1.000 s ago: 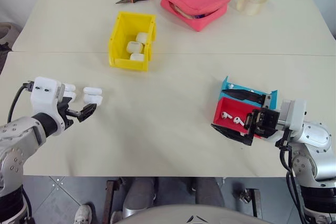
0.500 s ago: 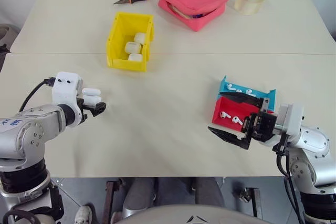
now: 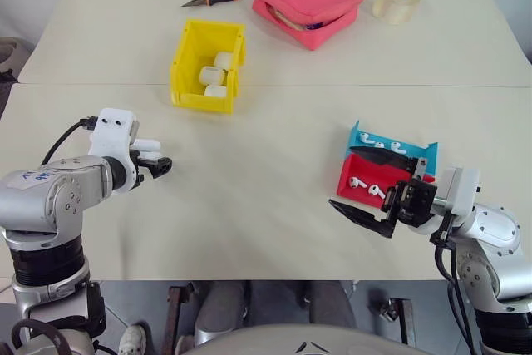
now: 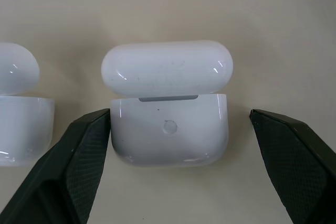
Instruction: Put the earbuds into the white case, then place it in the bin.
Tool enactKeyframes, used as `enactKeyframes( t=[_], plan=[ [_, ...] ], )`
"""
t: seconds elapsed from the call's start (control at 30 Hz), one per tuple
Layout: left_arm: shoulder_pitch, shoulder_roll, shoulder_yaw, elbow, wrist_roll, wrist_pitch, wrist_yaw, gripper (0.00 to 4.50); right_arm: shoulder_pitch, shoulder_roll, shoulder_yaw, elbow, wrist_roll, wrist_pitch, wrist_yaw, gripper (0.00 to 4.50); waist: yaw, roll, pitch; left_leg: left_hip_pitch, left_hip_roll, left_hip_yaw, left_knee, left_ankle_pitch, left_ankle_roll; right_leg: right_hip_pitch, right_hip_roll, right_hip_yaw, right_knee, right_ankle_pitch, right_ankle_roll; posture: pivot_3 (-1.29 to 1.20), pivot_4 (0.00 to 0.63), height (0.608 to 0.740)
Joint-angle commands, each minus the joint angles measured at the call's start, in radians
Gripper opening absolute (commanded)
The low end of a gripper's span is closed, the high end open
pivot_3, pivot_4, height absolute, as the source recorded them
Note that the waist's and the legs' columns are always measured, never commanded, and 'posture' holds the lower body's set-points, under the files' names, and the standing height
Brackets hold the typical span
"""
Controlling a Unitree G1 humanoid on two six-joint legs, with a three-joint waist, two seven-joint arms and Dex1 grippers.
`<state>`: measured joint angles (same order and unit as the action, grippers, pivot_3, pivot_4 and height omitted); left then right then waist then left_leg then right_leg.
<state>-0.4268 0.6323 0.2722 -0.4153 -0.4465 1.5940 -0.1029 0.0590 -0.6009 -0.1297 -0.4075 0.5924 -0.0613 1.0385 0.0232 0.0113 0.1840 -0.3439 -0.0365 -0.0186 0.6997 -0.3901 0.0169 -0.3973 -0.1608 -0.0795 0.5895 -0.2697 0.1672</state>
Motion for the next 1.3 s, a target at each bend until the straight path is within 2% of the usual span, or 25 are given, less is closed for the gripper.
enactKeyframes(
  t=[0.03,0.13,0.17,0.33,0.47,0.53,0.67,0.8,0.93,1.0,1.13,1.3],
  plan=[
    [0.003,0.012,-0.007,0.013,0.033,-0.016,-0.01,3.86,0.006,0.006,-0.011,-0.041,0.006,-0.015,-0.006,4.5,0.0,0.0,0.0,0.0,0.0,0.0,0.0,0.0,0.0,0.0,0.0,0.0,0.0,0.0,0.0,0.0,0.15,0.74],
    [0.012,0.014,-0.011,0.019,0.041,-0.029,-0.022,2.93,0.005,0.007,-0.012,-0.038,0.005,-0.016,-0.007,4.5,-0.001,0.0,0.0,0.0,0.0,0.0,0.0,0.0,0.0,0.0,0.0,0.0,0.0,0.0,0.0,0.0,0.15,0.74],
    [0.019,0.013,-0.009,0.02,0.041,-0.036,-0.03,2.81,0.006,0.006,-0.013,-0.037,0.004,-0.016,-0.007,4.5,-0.001,0.0,0.0,0.0,0.0,0.0,0.0,0.0,0.0,0.0,0.0,0.0,0.0,0.0,0.0,0.0,0.15,0.74],
    [0.085,0.022,0.019,0.005,0.027,-0.157,-0.106,2.81,0.005,0.002,-0.018,-0.028,0.003,-0.019,-0.002,4.5,-0.001,0.0,0.0,0.001,0.0,0.001,0.0,0.0,0.0,0.0,0.0,0.001,0.001,0.0,0.0,0.0,0.15,0.74],
    [0.174,-0.022,0.115,0.007,-0.038,-0.494,-0.297,2.81,0.002,-0.007,-0.029,-0.015,0.006,-0.019,0.011,4.5,-0.001,0.0,0.0,0.002,0.001,0.001,0.0,0.0,0.0,0.001,0.0,0.001,0.0,0.0,0.0,0.0,0.15,0.74],
    [0.223,-0.027,0.134,0.013,-0.068,-0.698,-0.45,2.81,0.001,-0.016,-0.037,-0.008,0.005,-0.016,0.017,4.5,0.0,0.0,0.0,0.001,0.001,0.001,0.0,0.0,0.0,0.001,0.0,0.001,0.0,0.0,0.0,0.0,0.15,0.74],
    [0.26,-0.075,0.134,0.048,-0.139,-0.964,-0.674,2.81,-0.002,-0.036,-0.06,-0.003,0.008,-0.001,0.016,4.5,0.002,0.0,0.0,0.001,0.001,0.001,0.0,0.0,0.0,0.001,0.0,0.0,-0.002,0.0,0.0,0.0,0.15,0.74],
    [0.255,-0.122,0.049,0.082,-0.14,-1.149,-0.817,2.81,0.01,-0.061,-0.1,-0.016,0.018,0.021,0.01,4.5,0.0,0.0,0.0,0.001,0.001,0.001,0.0,0.0,0.0,0.002,0.0,0.0,-0.002,0.0,0.0,0.0,0.15,0.74],
    [0.158,-0.301,-0.148,0.171,-0.14,-1.329,-0.947,2.81,0.102,-0.1,-0.228,-0.071,0.015,0.043,-0.024,4.5,0.019,0.001,0.0,0.001,0.0,0.001,0.0,0.0,0.001,0.003,-0.001,-0.001,-0.002,0.0,0.0,0.0,0.15,0.74],
    [0.135,-0.352,-0.193,0.204,-0.128,-1.385,-0.974,2.81,0.139,-0.108,-0.273,-0.087,0.018,0.048,-0.035,4.5,0.024,-0.002,-0.001,0.0,-0.002,0.002,0.002,0.0,0.003,0.004,-0.002,-0.002,-0.003,0.001,0.001,0.0,0.15,0.74],
    [0.068,-0.502,-0.295,0.304,-0.15,-1.528,-1.074,2.81,0.302,-0.106,-0.439,-0.152,0.036,0.088,-0.053,4.5,0.024,-0.002,0.0,0.0,-0.001,0.006,0.001,-0.001,0.004,0.004,-0.001,-0.002,-0.004,0.001,0.002,0.0,0.15,0.74],
    [0.015,-0.603,-0.372,0.413,-0.159,-1.592,-1.164,2.81,0.507,-0.073,-0.605,-0.201,0.02,0.139,-0.084,4.5,0.026,-0.001,-0.001,0.0,-0.001,0.012,0.002,-0.001,0.005,0.005,-0.001,-0.002,-0.005,0.001,0.002,0.0,0.15,0.74]
  ],
)
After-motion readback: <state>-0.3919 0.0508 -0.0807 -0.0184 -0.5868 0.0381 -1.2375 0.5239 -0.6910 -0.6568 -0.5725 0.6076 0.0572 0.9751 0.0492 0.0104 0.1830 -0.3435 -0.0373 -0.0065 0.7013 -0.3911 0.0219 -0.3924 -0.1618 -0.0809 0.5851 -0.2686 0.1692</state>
